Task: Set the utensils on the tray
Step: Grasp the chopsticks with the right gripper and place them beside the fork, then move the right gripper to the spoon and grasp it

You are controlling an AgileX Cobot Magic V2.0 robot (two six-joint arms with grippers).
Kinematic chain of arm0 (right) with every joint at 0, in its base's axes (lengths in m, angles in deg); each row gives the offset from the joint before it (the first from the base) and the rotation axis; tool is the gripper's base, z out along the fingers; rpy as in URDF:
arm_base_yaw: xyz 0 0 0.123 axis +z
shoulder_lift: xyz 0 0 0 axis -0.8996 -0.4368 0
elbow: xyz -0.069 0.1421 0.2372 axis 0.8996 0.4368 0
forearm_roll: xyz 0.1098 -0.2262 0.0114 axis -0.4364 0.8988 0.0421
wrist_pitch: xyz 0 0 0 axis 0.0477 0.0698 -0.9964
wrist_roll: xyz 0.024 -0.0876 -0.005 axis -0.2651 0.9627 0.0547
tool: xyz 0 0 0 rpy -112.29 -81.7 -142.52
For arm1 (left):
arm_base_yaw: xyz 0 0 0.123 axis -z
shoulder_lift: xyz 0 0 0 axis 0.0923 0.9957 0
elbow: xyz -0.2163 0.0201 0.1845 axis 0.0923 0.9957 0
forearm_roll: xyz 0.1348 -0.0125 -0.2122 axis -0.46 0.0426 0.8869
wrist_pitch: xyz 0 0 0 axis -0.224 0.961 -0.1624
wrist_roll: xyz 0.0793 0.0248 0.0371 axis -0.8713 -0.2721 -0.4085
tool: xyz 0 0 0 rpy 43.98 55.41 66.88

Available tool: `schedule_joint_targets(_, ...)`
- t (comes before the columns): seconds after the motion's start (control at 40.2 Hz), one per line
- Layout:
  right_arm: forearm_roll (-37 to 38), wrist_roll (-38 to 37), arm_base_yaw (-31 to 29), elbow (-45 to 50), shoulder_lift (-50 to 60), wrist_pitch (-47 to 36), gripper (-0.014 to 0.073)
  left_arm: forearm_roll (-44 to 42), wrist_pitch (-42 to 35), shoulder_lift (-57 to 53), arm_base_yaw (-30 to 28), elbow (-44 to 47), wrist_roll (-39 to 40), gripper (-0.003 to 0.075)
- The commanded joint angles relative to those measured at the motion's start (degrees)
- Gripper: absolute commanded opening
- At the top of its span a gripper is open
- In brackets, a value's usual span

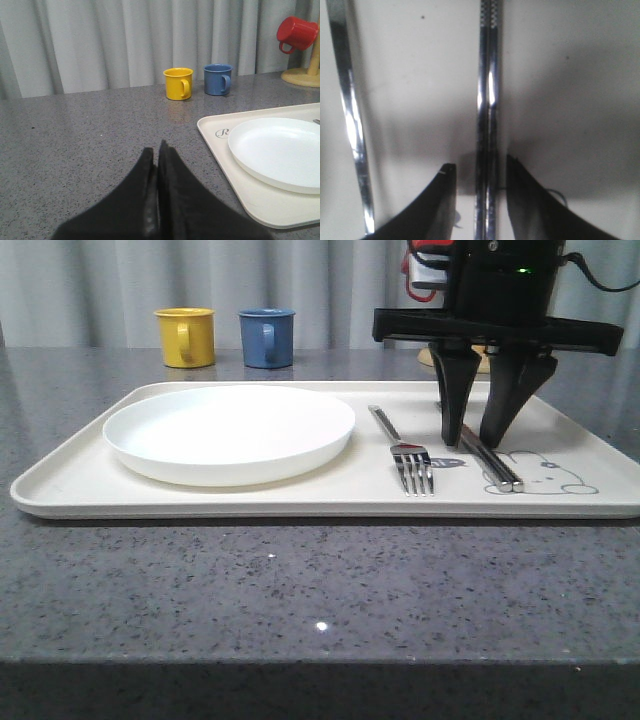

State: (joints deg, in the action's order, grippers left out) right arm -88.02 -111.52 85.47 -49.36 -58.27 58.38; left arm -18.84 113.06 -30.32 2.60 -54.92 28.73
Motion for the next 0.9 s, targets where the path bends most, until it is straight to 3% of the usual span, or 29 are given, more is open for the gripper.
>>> schedule_joint_targets(0.0, 2.2, 0.5, -0.3, -2.0, 4.3, 0.9, 0.0292, 0.6, -4.9, 0.7, 0.0, -1.6, 0.5, -0.0018)
schedule_joint_targets(0.224, 3.9, 6.1, -3.0, -8.3, 6.2, 7.7, 0.0292, 0.6, -4.9, 0.7, 0.0, -1.6, 0.5, -0.0018)
schedule_joint_targets(0.423, 4.1, 10.2, -8.1, -10.2, 9.9, 7.7, 0.0292, 0.6, -4.9, 0.7, 0.0, -1.6, 0.5, -0.0018)
schedule_joint_targets(0.871, 6.1, 19.5, -28.9, -10.1, 13.0, 7.7, 0.0292, 0.6, -4.9, 0.7, 0.0, -1.6, 0.5, -0.0018)
